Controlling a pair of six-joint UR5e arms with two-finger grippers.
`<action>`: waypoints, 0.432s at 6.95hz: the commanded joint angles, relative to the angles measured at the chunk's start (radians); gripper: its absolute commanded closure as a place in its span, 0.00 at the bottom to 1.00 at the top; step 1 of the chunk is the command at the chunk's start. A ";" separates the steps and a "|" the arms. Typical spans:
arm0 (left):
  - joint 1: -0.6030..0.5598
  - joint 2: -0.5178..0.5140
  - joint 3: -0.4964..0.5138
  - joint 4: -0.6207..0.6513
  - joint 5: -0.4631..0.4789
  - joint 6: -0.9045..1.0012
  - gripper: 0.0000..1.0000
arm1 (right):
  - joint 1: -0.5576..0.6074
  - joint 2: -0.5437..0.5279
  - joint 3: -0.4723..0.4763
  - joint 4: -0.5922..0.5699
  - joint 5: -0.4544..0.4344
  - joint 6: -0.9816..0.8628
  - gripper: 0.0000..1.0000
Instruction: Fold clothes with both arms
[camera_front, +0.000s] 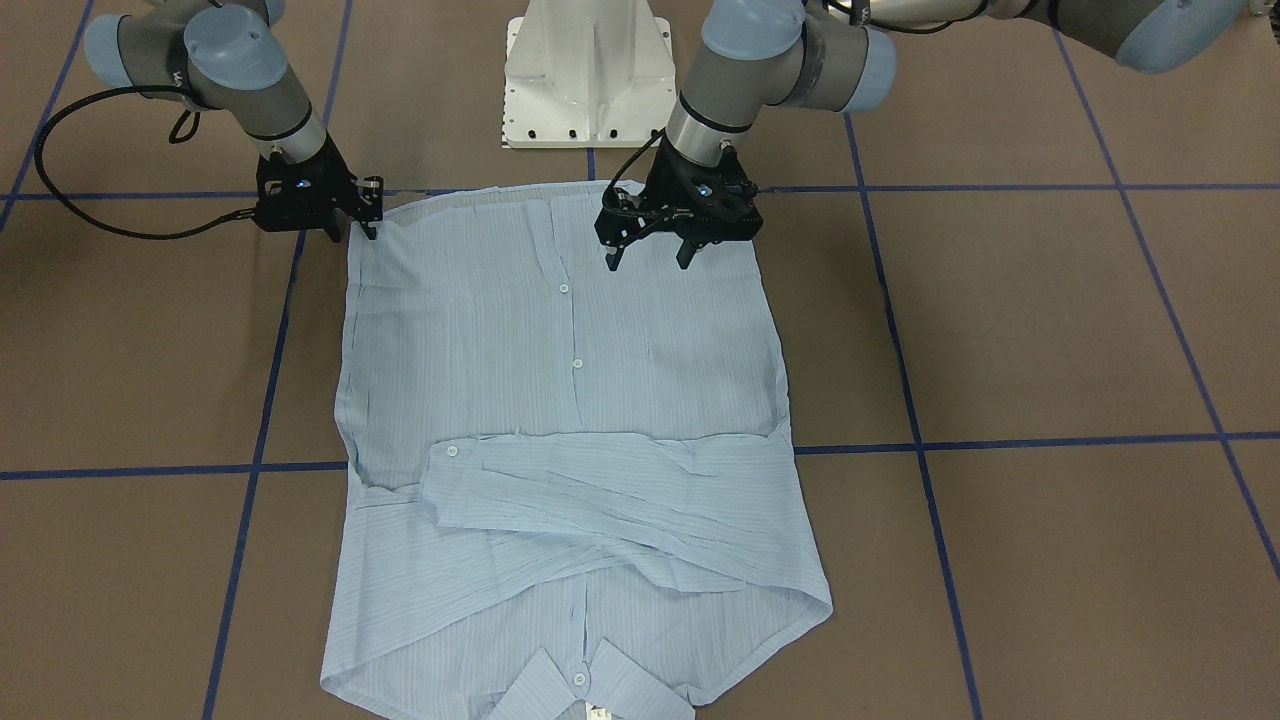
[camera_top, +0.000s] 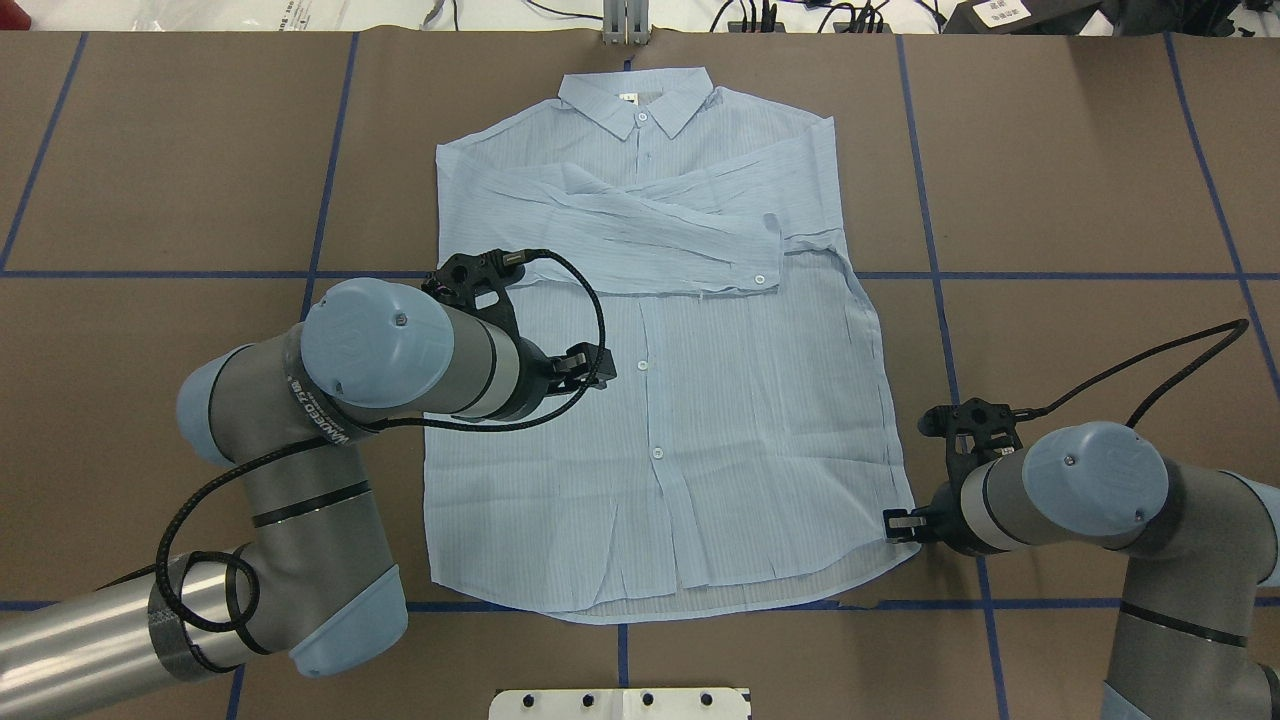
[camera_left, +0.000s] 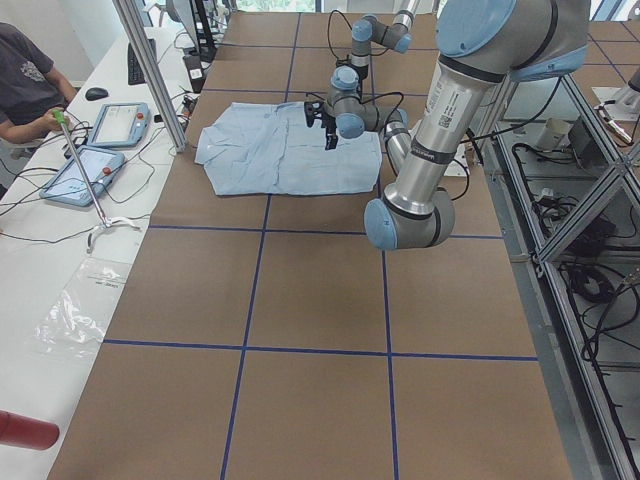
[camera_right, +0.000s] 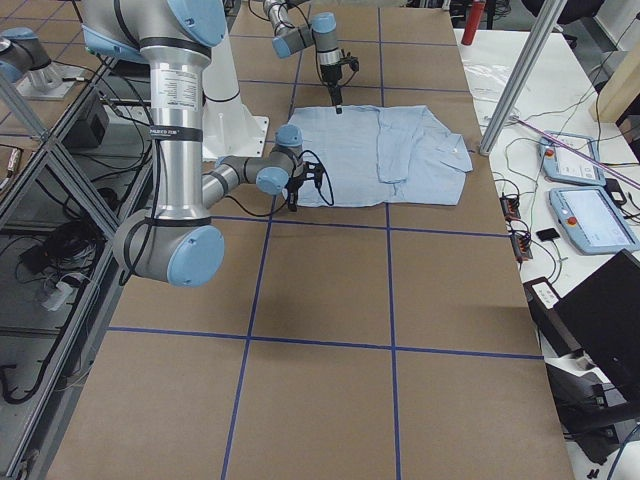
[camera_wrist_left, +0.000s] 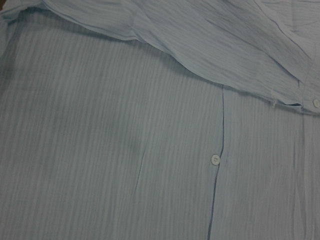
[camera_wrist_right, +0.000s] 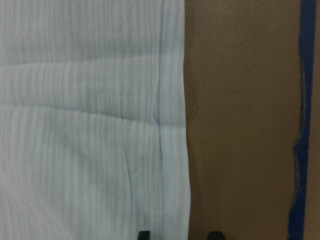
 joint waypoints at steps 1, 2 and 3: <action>0.000 0.001 0.000 0.000 -0.001 0.000 0.00 | 0.000 0.000 -0.001 0.000 0.004 -0.001 0.58; 0.000 0.001 0.002 0.000 0.001 0.000 0.00 | -0.002 0.000 -0.001 0.000 0.004 0.000 0.58; 0.000 0.001 0.002 0.000 0.001 0.000 0.00 | -0.002 -0.003 -0.002 0.000 0.003 -0.001 0.58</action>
